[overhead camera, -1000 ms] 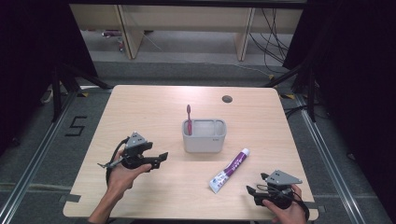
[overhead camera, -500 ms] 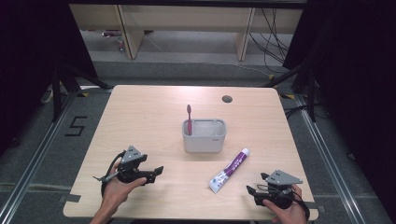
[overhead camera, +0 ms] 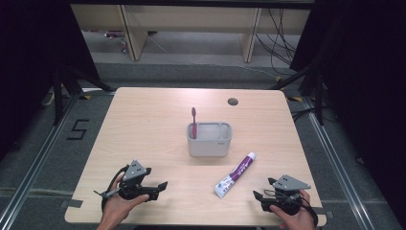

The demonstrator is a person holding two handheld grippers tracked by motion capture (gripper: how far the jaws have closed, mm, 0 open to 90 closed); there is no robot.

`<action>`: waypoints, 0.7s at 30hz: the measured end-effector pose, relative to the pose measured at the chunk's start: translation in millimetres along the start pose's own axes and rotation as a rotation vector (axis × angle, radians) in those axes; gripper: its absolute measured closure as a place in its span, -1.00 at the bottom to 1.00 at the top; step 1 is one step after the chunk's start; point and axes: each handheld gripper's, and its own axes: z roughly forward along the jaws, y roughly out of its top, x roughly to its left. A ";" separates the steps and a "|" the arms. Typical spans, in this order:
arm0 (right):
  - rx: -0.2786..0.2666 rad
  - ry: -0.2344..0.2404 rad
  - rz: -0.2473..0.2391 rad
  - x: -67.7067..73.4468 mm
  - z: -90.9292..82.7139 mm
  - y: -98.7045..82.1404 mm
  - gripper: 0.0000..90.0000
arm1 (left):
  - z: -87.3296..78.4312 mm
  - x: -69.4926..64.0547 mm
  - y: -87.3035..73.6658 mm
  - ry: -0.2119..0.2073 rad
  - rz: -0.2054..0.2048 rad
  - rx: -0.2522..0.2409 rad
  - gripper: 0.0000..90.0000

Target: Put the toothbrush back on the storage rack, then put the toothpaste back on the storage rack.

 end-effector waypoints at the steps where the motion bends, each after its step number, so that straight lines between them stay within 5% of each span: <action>1: -0.005 -0.008 -0.007 -0.5 0.2 0.0 -0.42 | -0.1 -2.1 -1.7 0.003 -0.013 -0.011 -0.61; 17: -0.008 -0.013 -0.014 0.0 0.1 0.3 -0.42 | -9.4 -17.9 -18.6 -0.017 0.034 0.013 -0.59; 21: 0.010 0.027 0.002 0.2 0.3 0.3 -0.43 | -9.6 -20.7 -21.0 -0.024 0.019 0.006 -0.61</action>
